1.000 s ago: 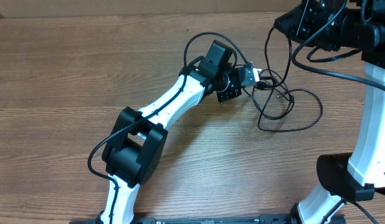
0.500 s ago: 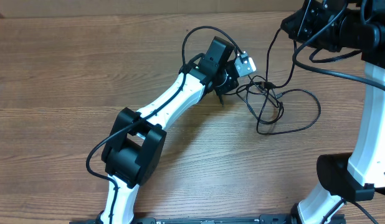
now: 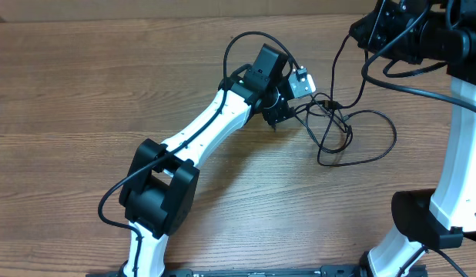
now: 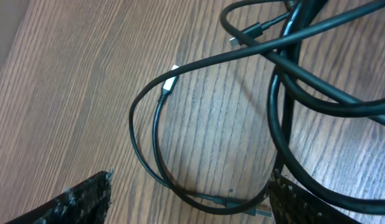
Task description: Untangle cables
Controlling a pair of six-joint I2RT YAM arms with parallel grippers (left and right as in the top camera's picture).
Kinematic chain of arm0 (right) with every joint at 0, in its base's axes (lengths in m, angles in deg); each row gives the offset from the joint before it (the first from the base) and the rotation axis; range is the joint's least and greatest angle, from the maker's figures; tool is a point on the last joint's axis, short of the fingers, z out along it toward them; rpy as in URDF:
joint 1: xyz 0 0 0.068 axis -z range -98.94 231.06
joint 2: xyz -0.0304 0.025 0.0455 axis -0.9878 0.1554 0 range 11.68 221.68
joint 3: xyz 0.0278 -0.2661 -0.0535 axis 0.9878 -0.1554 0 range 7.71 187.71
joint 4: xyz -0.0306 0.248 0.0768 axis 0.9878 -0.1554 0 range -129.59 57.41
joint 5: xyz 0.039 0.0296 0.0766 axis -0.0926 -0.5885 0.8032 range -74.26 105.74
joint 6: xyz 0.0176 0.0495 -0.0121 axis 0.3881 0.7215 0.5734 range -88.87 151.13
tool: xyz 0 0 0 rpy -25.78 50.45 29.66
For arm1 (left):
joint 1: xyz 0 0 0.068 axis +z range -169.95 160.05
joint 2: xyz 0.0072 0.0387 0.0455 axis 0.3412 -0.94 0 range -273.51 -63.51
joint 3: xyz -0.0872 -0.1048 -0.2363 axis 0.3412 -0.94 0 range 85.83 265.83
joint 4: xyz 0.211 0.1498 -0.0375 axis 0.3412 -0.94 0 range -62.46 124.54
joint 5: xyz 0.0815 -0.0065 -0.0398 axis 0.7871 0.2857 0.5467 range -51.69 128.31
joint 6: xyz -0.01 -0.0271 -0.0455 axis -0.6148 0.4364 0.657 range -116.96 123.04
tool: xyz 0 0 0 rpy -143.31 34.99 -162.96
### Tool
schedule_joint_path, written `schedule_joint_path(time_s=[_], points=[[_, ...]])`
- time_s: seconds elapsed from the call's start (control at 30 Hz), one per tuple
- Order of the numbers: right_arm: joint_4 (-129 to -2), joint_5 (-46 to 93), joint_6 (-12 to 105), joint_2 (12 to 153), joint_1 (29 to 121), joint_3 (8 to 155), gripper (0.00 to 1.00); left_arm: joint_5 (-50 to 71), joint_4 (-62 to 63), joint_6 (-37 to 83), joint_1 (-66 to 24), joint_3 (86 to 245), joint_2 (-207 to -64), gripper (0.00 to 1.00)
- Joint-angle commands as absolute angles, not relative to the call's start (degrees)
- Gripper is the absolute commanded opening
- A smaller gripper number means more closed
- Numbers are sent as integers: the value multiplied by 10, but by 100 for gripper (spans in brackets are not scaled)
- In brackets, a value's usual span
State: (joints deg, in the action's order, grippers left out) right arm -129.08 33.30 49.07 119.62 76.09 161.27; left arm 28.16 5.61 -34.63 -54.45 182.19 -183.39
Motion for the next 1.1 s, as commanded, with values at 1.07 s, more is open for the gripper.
schedule_joint_path(time_s=[1.07], points=[[-1283, 338, 489, 1181, 758, 1614, 4, 74, -88, -568, -553, 1835, -1779, 91]])
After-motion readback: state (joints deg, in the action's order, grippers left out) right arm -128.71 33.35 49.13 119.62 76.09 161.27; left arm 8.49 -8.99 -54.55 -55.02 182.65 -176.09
